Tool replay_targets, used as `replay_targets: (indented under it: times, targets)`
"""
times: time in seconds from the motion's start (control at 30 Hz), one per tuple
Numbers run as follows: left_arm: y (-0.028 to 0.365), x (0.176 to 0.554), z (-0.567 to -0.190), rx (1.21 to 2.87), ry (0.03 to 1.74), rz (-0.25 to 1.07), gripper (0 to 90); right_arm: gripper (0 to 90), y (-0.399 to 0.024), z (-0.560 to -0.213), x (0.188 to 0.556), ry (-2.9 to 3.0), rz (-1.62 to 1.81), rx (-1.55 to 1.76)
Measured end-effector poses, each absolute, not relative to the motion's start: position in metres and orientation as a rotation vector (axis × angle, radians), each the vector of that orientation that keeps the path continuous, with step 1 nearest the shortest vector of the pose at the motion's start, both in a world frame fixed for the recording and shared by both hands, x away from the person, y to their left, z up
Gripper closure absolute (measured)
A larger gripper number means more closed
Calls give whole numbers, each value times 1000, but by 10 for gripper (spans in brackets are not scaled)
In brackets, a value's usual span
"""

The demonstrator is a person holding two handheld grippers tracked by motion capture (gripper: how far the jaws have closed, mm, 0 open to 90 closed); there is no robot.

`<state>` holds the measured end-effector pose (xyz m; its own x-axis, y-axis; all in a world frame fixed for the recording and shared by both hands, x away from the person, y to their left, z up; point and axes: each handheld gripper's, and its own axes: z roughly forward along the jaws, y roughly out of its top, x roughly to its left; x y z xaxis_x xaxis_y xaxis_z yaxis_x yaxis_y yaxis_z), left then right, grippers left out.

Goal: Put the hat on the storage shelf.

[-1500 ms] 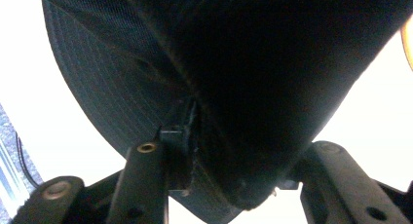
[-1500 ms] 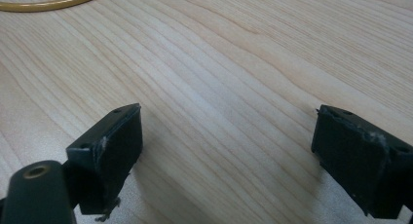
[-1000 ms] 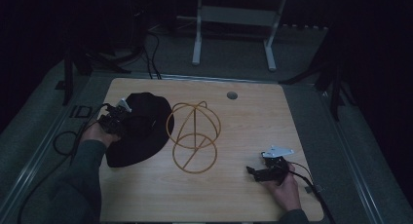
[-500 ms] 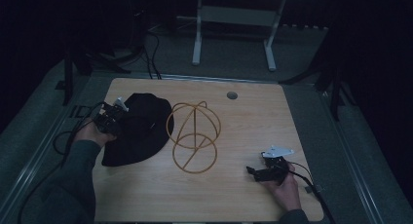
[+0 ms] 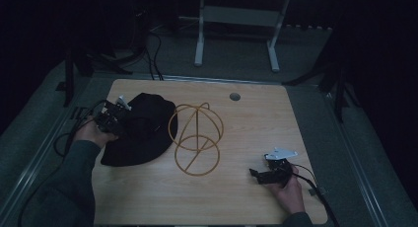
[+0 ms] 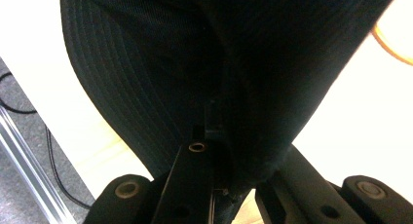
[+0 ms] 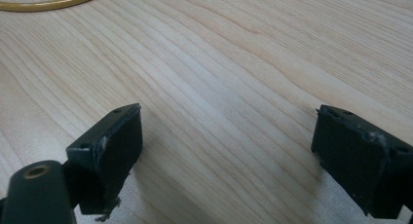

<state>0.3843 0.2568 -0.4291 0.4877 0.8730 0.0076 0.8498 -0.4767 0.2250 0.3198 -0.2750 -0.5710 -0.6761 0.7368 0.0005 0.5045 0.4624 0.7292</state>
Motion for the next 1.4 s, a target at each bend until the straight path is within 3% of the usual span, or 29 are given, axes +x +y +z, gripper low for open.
replay_targets:
  times: [1.4]
  targets:
    - [281, 362, -379, 2353, 1345, 183, 885, 112, -275, -571, 320, 2401, 1040, 1057]
